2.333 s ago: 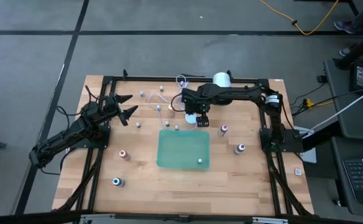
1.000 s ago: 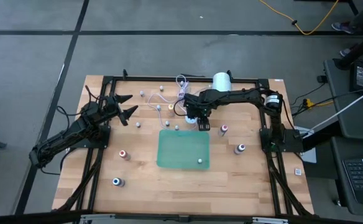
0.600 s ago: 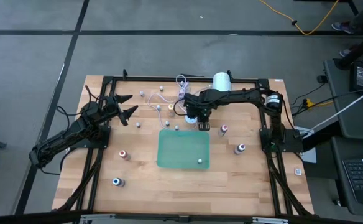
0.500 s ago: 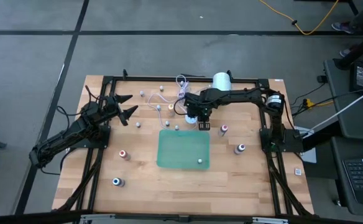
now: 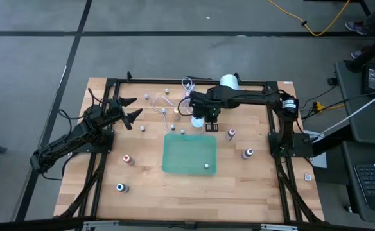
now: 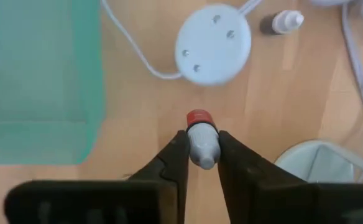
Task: Pick & Place food coloring
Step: Put the top small pink food coloring bottle into the bin
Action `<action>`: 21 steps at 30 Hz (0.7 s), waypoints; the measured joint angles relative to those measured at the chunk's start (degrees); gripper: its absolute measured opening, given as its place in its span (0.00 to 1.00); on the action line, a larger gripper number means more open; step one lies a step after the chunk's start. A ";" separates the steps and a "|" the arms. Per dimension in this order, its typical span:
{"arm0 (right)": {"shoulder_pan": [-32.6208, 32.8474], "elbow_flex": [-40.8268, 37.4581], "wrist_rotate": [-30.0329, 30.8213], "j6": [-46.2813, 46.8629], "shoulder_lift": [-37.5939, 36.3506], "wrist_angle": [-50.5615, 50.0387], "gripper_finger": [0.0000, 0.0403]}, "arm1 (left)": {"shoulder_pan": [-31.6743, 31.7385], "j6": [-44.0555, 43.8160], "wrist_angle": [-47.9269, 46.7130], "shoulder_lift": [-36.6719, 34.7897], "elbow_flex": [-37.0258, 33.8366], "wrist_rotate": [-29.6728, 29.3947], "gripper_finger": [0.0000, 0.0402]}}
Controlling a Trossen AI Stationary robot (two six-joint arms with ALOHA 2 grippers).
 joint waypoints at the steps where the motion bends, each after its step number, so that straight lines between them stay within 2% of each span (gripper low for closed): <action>1: 0.60 1.08 0.00 0.86 0.00 -0.61 0.18 | 0.00 0.00 0.00 0.02 0.02 0.00 0.83; 6: 4.06 6.57 -0.03 5.74 0.00 -4.81 0.16 | -0.01 0.00 0.01 0.00 0.00 0.02 0.83; 12: 9.25 11.25 -0.11 16.27 -0.02 -6.49 0.18 | -0.02 0.00 0.00 0.00 0.00 0.01 0.83; 21: 18.00 9.18 -1.84 27.97 -0.02 -5.35 0.18 | -0.02 0.00 0.00 0.00 0.00 0.00 0.83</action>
